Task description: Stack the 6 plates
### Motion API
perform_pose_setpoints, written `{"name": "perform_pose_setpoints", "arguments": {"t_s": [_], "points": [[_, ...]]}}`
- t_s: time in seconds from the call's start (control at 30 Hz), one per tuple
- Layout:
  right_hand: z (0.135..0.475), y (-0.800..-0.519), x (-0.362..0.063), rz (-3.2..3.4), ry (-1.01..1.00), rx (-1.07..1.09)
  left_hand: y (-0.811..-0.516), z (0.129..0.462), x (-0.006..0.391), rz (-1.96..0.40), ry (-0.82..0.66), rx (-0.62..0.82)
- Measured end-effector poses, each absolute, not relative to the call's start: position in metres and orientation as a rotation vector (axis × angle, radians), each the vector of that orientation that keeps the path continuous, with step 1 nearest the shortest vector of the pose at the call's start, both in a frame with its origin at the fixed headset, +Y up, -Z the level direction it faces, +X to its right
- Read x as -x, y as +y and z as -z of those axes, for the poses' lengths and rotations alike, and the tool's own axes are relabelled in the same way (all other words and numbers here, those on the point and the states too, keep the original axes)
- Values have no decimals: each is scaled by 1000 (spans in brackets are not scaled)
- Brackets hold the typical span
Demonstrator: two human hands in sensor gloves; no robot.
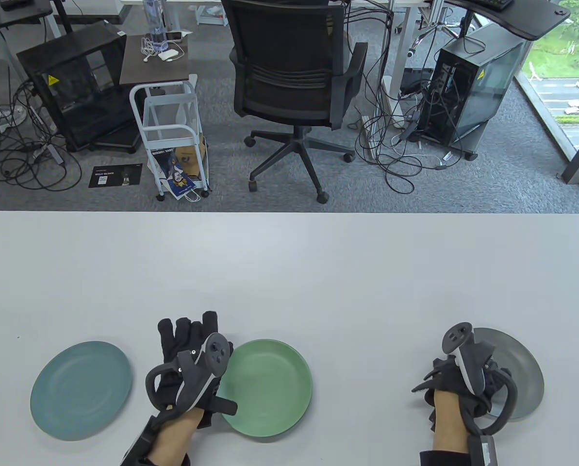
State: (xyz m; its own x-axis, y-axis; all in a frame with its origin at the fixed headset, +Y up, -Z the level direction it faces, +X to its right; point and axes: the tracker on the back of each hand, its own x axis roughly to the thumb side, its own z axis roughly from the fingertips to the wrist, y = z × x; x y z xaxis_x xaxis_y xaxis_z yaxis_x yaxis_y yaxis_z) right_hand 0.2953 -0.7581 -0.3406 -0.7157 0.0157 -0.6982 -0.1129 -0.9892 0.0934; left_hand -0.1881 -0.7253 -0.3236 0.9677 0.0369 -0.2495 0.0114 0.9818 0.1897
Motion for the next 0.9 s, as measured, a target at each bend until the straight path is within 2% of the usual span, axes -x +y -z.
{"name": "perform_pose_setpoints", "arguments": {"t_s": [0.37,0.67,0.73,0.9], "points": [[337,-755,-297,-2879,7,1171,-725,324,189,-24,246,-197],[323,-739,-297,-2856,-461,1182,-726,324,189,-33,245,-200],[320,-735,-293,-2845,-607,1144,-726,324,189,-33,245,-201],[321,-729,-274,-2912,-770,980,-726,324,191,-44,244,-193]]}}
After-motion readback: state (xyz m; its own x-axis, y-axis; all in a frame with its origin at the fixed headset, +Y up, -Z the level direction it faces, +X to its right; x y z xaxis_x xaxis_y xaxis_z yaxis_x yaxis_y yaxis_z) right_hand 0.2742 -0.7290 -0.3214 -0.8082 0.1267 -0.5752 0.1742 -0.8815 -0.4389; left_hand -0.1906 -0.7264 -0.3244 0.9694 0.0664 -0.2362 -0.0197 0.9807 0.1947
